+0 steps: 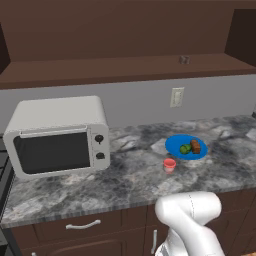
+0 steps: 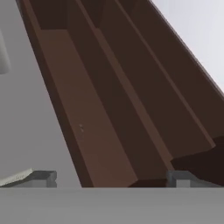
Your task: Pick the avocado and bread from the counter and place them on the plate. Then pick the jam from the cabinet and place it next to the plate. Lastly close the cabinet door.
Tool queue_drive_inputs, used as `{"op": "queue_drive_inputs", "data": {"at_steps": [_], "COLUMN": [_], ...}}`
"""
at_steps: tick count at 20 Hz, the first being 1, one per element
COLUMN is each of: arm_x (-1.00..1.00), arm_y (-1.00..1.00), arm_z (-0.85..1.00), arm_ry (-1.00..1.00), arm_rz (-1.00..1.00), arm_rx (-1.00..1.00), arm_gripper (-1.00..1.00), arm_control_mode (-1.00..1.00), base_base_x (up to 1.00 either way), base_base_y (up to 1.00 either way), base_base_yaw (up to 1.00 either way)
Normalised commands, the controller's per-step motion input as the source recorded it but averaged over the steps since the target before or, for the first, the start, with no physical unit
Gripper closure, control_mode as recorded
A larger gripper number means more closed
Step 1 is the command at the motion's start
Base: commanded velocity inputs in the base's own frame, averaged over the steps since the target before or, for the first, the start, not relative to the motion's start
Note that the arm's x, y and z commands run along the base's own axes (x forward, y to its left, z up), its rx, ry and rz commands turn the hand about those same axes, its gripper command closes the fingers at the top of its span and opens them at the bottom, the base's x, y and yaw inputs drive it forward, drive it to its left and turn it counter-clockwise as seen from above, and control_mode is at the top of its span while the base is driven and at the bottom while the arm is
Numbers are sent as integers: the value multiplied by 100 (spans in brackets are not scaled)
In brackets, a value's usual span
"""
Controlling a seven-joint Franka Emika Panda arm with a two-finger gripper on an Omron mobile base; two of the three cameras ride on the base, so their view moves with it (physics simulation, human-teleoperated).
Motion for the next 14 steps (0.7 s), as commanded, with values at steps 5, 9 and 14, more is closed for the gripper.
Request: {"op": "queue_drive_inputs", "data": {"at_steps": [5,9,14], "arm_x": [-14,-9,0], "arm_y": [-18,-8,0], "arm_z": [0,0,0], "arm_ry": [0,0,0], "arm_rz": [6,10,17], "arm_rx": [0,0,0], "arm_gripper": [-100,-100,-100], "arm_control_mode": [-100,-100,-100], "base_base_x": [0,0,0], "base_base_y": [0,0,0], "base_base_yaw": [0,0,0]}}
